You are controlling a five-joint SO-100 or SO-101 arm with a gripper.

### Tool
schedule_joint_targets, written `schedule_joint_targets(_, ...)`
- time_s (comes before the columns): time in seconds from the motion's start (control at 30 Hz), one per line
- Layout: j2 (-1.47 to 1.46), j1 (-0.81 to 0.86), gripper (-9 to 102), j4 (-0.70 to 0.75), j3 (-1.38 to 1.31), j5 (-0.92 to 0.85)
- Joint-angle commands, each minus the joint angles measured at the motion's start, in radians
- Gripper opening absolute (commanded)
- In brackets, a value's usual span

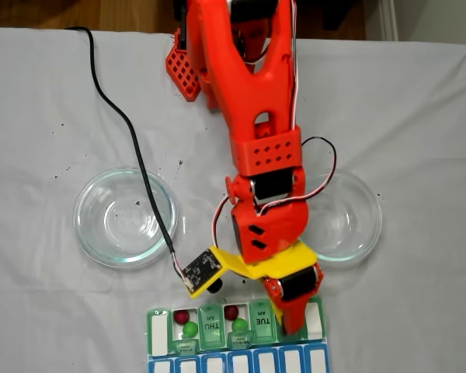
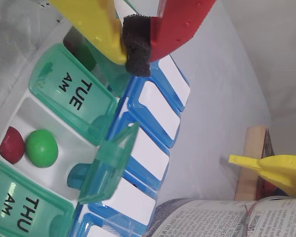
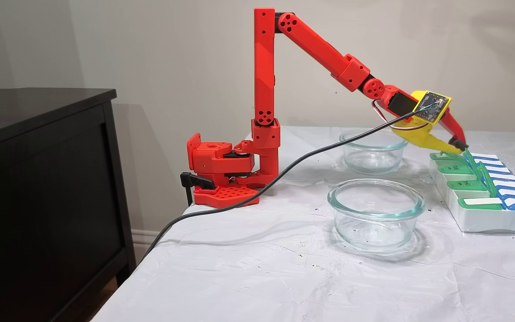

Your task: Sort medicines into box.

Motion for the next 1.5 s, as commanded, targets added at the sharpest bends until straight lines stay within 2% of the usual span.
schedule_joint_targets(0.0, 0.124, -0.025, 0, 0.037, -0.057, -0.031)
schedule_joint_targets(0.3, 0.149, -0.057, 0, 0.037, 0.018, -0.097)
schedule_joint_targets(0.5, 0.121, -0.038, 0, 0.040, 0.011, -0.063)
schedule_joint_targets(1.03, 0.074, -0.028, 0, 0.244, -0.029, 0.029)
schedule_joint_targets(1.47, 0.060, -0.025, 0, 0.302, -0.026, 0.077)
